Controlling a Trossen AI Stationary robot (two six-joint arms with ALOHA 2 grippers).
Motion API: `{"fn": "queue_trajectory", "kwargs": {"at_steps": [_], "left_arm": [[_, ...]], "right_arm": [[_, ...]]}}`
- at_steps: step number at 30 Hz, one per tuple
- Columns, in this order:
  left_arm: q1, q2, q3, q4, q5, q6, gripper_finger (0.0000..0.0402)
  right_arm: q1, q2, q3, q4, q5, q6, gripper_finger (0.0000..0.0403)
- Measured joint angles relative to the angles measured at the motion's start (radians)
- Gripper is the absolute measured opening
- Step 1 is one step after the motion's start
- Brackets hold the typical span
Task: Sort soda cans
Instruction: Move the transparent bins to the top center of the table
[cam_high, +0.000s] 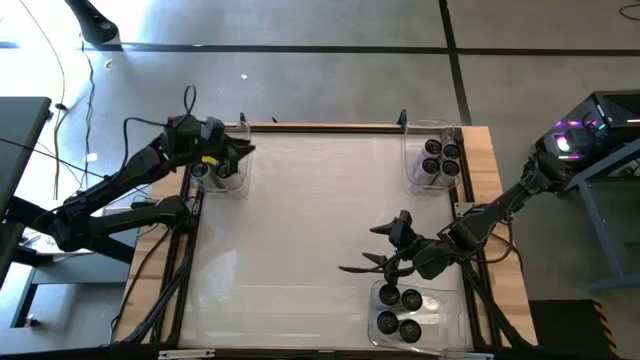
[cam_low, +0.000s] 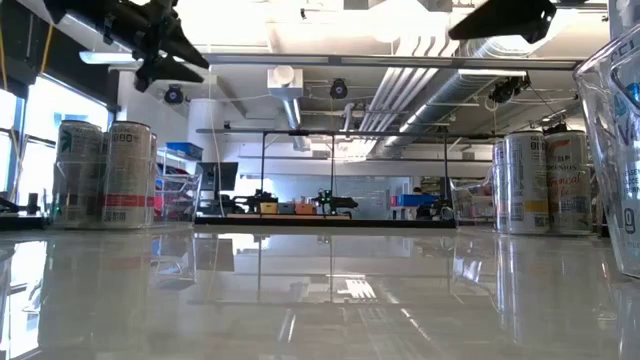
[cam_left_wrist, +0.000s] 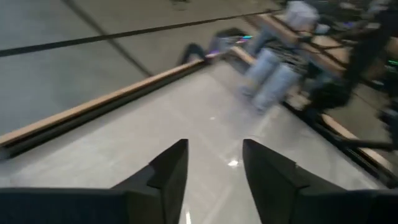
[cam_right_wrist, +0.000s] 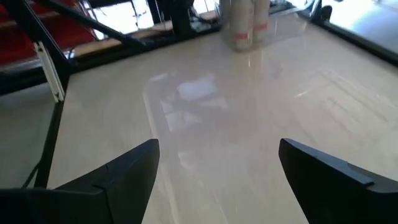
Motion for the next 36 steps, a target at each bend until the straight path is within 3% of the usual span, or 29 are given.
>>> {"fn": "queue_trajectory", "kwargs": {"at_steps": [4, 12, 17, 21, 23, 27, 31, 36], "left_arm": [[-0.110, -0.037, -0.060, 0.085, -0.009, 0.024, 0.0104], [-0.300, -0.059, -0.113, 0.112, -0.224, 0.049, 0.0038], [-0.394, -0.054, -0.113, 0.123, -0.235, 0.128, 0.0021], [-0.533, -0.047, -0.111, 0.103, -0.247, 0.242, 0.0010], [-0.605, -0.028, -0.089, 0.020, -0.333, 0.247, 0.0004], [-0.677, 0.048, -0.003, -0.301, -0.536, 0.066, 0.0003], [-0.682, 0.127, 0.073, -0.561, -0.522, -0.060, 0.0025], [-0.682, 0.199, 0.123, -0.764, -0.412, -0.093, 0.0091]], "right_arm": [[-0.017, -0.012, 0.000, -0.084, -0.057, -0.001, 0.0325], [-0.099, -0.224, 0.000, -0.402, -0.109, 0.025, 0.0271], [-0.102, -0.387, 0.000, -0.552, -0.160, -0.015, 0.0259], [-0.101, -0.449, 0.000, -0.563, -0.172, 0.011, 0.0258], [-0.101, -0.451, 0.000, -0.558, -0.153, -0.002, 0.0258], [-0.102, -0.433, 0.000, -0.557, -0.082, -0.066, 0.0258], [-0.105, -0.406, 0.000, -0.552, -0.037, -0.107, 0.0258], [-0.137, -0.375, 0.000, -0.507, -0.054, -0.154, 0.0258]]}}
